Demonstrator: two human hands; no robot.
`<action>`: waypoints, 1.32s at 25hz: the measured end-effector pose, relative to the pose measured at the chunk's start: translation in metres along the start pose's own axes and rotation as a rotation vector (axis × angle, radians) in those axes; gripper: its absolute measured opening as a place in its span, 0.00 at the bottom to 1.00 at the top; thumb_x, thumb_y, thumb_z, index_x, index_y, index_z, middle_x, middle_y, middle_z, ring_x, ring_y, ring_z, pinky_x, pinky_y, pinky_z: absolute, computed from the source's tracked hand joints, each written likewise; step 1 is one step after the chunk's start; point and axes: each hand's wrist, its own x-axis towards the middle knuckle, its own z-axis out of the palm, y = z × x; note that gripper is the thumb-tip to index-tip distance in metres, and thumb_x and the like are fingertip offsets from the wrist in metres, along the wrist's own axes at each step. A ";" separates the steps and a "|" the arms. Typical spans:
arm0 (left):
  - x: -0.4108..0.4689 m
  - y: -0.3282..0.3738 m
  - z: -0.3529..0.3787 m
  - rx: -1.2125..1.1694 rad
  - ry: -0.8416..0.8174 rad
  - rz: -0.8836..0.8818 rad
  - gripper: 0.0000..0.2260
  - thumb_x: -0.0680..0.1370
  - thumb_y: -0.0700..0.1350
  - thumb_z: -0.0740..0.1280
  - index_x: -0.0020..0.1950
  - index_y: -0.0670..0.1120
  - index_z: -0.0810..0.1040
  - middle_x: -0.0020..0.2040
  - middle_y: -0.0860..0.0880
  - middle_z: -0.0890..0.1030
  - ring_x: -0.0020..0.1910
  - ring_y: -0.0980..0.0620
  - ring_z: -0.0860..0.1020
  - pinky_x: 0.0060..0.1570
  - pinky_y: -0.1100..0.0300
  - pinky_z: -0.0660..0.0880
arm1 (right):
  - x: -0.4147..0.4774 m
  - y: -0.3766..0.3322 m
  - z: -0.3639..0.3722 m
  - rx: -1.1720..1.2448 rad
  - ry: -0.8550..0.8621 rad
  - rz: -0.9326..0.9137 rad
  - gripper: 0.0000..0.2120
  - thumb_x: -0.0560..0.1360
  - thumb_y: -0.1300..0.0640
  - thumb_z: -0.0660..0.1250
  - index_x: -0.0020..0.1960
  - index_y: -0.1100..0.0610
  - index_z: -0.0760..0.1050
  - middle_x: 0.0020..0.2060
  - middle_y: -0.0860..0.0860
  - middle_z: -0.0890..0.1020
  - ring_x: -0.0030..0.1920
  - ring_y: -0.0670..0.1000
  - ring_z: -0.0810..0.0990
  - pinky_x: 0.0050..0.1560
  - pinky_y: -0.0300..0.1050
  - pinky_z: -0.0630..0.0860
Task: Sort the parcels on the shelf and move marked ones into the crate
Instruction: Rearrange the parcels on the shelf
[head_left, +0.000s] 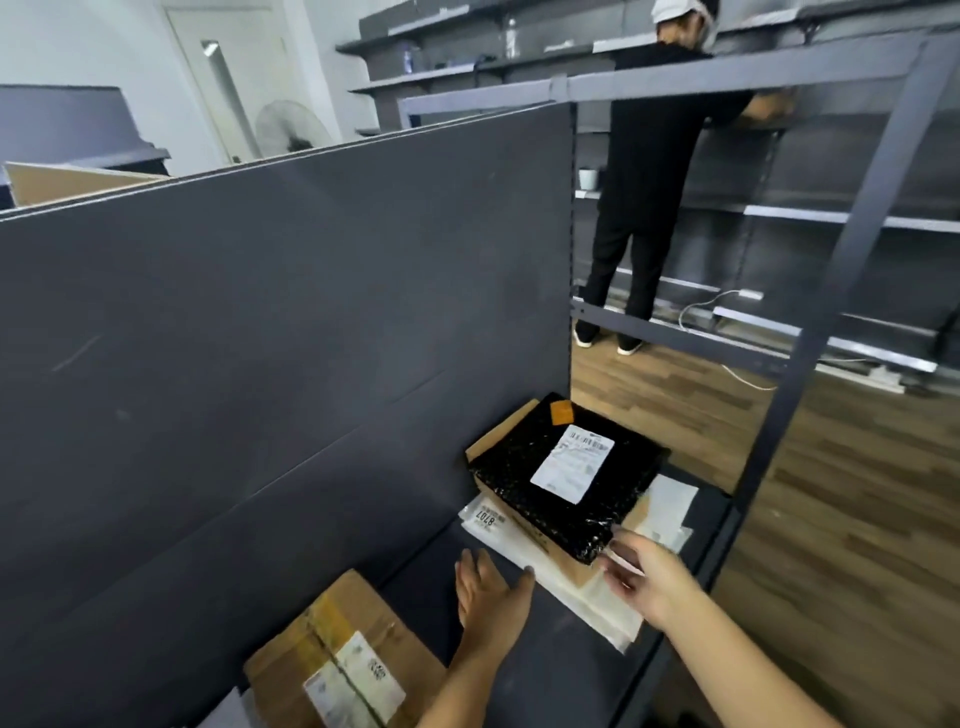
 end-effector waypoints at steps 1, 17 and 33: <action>0.004 0.001 -0.001 0.002 -0.004 0.002 0.33 0.79 0.56 0.58 0.78 0.43 0.47 0.79 0.47 0.43 0.77 0.47 0.41 0.75 0.53 0.45 | 0.003 -0.002 0.005 -0.059 0.027 -0.002 0.04 0.76 0.59 0.66 0.45 0.60 0.73 0.39 0.53 0.77 0.35 0.51 0.75 0.33 0.42 0.74; 0.027 -0.011 -0.061 -1.095 -0.156 -0.079 0.18 0.81 0.47 0.60 0.71 0.48 0.66 0.69 0.46 0.71 0.65 0.45 0.72 0.65 0.49 0.66 | -0.004 0.001 -0.015 -0.221 -0.227 -0.274 0.14 0.77 0.68 0.61 0.56 0.51 0.73 0.48 0.52 0.82 0.47 0.53 0.79 0.42 0.45 0.72; -0.111 -0.052 -0.094 -0.738 0.266 0.407 0.08 0.77 0.40 0.67 0.55 0.47 0.78 0.53 0.49 0.83 0.53 0.53 0.81 0.53 0.65 0.77 | -0.056 0.022 0.003 -0.221 -0.483 -0.277 0.22 0.78 0.71 0.54 0.69 0.57 0.65 0.48 0.53 0.79 0.47 0.52 0.78 0.44 0.46 0.75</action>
